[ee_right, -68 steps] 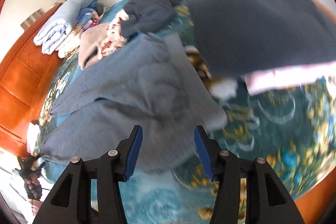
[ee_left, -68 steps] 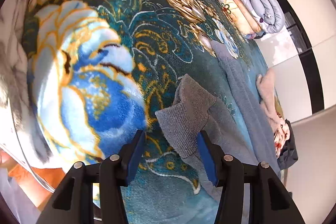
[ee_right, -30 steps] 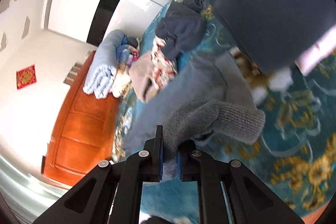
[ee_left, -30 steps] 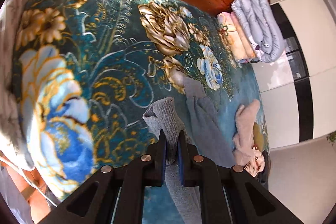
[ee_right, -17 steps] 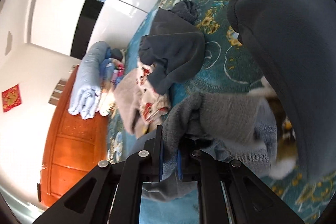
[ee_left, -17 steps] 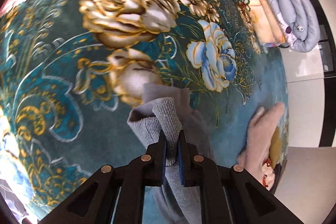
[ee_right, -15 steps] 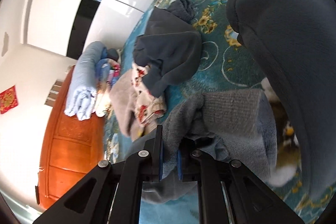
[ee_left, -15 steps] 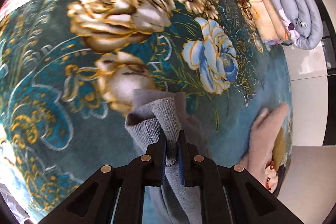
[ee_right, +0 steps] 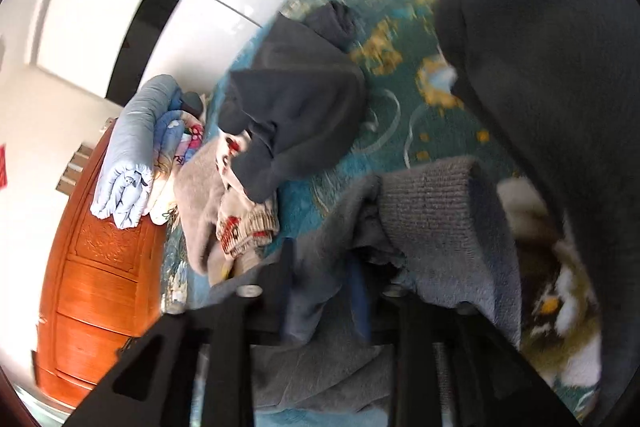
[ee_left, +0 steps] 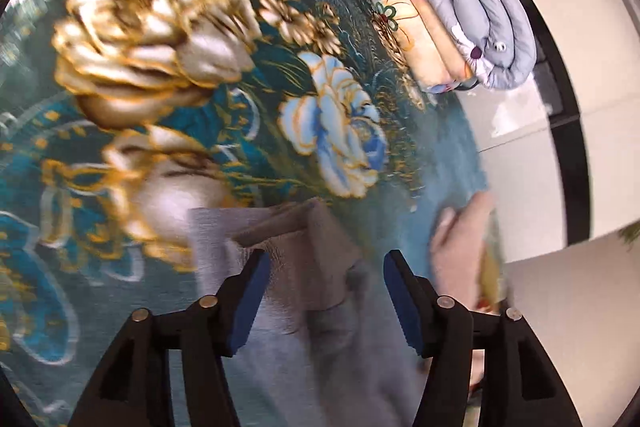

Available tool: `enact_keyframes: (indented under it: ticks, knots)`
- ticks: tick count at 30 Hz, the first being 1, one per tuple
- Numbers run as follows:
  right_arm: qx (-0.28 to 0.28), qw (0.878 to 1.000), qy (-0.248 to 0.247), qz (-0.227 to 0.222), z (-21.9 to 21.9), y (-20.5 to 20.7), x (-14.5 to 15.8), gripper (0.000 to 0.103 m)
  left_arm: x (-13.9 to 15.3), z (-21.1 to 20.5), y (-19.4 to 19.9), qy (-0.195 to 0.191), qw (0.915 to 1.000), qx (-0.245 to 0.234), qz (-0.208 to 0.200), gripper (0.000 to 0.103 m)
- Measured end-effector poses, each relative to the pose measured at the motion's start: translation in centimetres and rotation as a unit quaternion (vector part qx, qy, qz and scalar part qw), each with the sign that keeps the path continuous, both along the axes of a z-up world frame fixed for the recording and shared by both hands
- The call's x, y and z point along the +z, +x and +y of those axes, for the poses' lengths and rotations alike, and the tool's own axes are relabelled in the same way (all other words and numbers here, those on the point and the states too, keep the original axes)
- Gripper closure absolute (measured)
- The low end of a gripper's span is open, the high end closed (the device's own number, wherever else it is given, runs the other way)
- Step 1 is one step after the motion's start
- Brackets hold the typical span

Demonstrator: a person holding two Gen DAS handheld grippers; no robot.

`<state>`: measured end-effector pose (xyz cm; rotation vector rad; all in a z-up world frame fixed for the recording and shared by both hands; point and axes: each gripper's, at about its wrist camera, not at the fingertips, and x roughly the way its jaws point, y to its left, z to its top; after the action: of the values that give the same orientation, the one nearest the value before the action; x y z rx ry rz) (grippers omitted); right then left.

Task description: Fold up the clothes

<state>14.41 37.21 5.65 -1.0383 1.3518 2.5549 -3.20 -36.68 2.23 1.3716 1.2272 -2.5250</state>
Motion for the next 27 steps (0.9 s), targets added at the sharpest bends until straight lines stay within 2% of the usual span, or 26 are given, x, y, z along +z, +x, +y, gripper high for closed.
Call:
enact_keyframes:
  ticks: [1, 2, 4, 8, 11, 13, 16, 18, 22, 27]
  knots:
    - [0.0, 1.0, 0.015, 0.013, -0.2, 0.4, 0.6, 0.045, -0.4, 0.4, 0.3, -0.026, 0.9995, -0.008, -0.014, 0.038]
    - [0.001, 0.999, 0.028, 0.024, -0.5, 0.9, 1.2, 0.041, -0.7, 0.7, 0.7, -0.052, 0.9981, -0.016, -0.028, 0.038]
    - [0.008, 0.998, 0.051, 0.041, -1.3, 2.2, 2.2, 0.039, -1.7, 1.3, 1.2, -0.076, 0.9957, -0.028, -0.046, 0.038]
    - [0.039, 0.996, 0.067, 0.046, -2.7, 5.5, 2.8, 0.039, -3.3, 1.7, 1.3, -0.064, 0.9963, -0.03, -0.05, 0.038]
    - [0.049, 0.998, 0.033, 0.005, -3.1, 7.4, -0.1, 0.037, -3.6, 1.9, 0.9, -0.057, 0.9975, -0.017, -0.038, 0.038]
    - [0.056, 0.998, 0.01, -0.023, -3.4, 8.6, -2.1, 0.029, -3.8, 2.0, 0.7, -0.055, 0.9977, -0.003, -0.039, 0.039]
    - [0.066, 0.996, -0.024, -0.063, -3.9, 10.4, -5.0, 0.028, -3.7, 2.1, 0.6, -0.056, 0.9974, 0.011, -0.045, 0.05]
    - [0.031, 0.996, -0.055, -0.056, -2.9, 10.6, -6.2, 0.028, -3.7, 2.0, 0.6, -0.05, 0.9976, 0.015, -0.045, 0.056]
    - [-0.018, 0.998, -0.05, -0.039, -2.7, 10.1, -6.2, 0.027, -3.7, 1.6, 1.1, -0.029, 0.9986, 0.023, -0.039, 0.071]
    - [-0.078, 0.996, -0.044, -0.017, -2.5, 9.3, -6.2, 0.028, -3.1, 1.0, 1.7, -0.006, 0.9991, 0.028, -0.032, 0.076]
